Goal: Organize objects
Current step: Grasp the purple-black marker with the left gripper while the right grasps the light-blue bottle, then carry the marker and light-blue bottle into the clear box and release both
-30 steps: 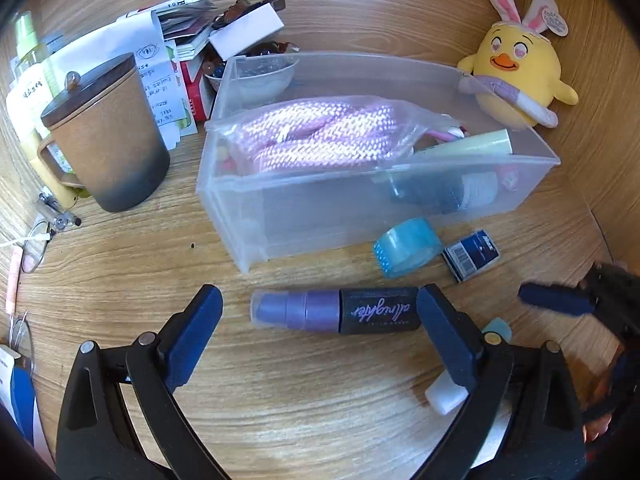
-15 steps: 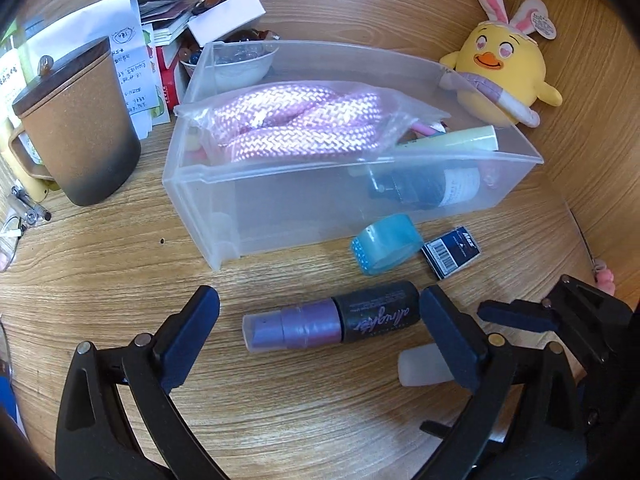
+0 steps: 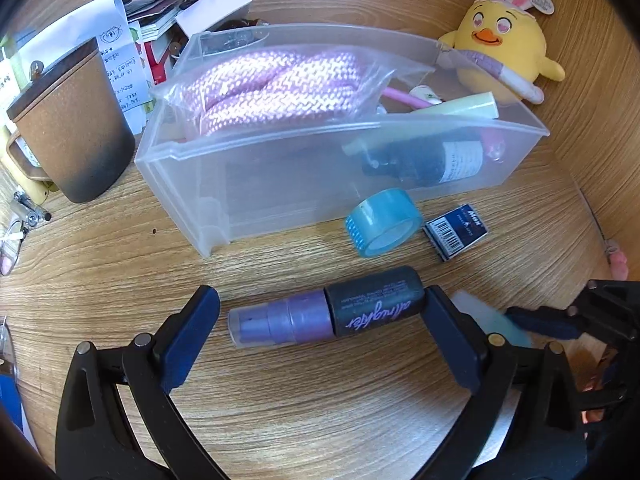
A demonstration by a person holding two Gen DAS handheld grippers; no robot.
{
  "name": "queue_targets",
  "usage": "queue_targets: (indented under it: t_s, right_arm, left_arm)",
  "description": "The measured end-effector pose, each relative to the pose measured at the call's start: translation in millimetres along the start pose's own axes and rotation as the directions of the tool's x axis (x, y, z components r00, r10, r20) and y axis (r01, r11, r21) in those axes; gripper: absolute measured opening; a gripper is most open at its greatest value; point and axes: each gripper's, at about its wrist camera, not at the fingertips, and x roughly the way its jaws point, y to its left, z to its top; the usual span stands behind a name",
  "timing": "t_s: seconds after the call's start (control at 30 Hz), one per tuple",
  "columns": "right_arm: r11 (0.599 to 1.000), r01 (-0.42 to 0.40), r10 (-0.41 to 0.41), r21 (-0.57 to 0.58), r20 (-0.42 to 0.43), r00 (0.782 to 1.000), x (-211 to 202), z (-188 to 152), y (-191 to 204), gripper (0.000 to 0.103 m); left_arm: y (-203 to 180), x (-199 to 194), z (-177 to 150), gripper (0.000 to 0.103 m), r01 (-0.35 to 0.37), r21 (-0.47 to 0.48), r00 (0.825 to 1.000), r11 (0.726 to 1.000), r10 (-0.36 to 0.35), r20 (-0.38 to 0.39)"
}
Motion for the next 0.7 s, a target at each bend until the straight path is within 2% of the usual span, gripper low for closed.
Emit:
queue_targets:
  t_s: [0.07,0.13,0.37,0.5,0.7]
  right_arm:
    - [1.000,0.012,-0.012,0.023,0.008,1.000,-3.9,-3.9,-6.2,0.022]
    - [0.999,0.020,-0.020,0.044,0.019,1.000,-6.3,-3.4,-12.1,0.022]
    - [0.994,0.021,-0.031,0.109,0.094,0.995,-22.4,7.3,-28.0,0.020]
    - [0.993,0.016,-0.032,0.119,0.136,0.990,-31.1,18.2,-33.6,0.013]
    - [0.992,0.016,-0.036,0.124,0.158,0.987,-36.1,26.6,-38.7,0.013]
  left_arm:
    - [0.6,-1.4,-1.0,0.100,-0.007,-0.004,1.000,1.000,0.007,0.007]
    - [0.0,-5.5,-2.3,0.092,-0.007,0.000,1.000,1.000,0.007,0.026]
    - [1.2,-18.2,-8.0,0.092,-0.040,-0.019,0.997,0.999,0.041,0.069]
    - [6.8,-38.4,-9.0,0.092,-0.039,-0.045,0.993,0.998,0.044,0.112]
    - [3.7,-73.2,1.2,0.092,-0.051,-0.052,0.974,0.997,0.062,0.218]
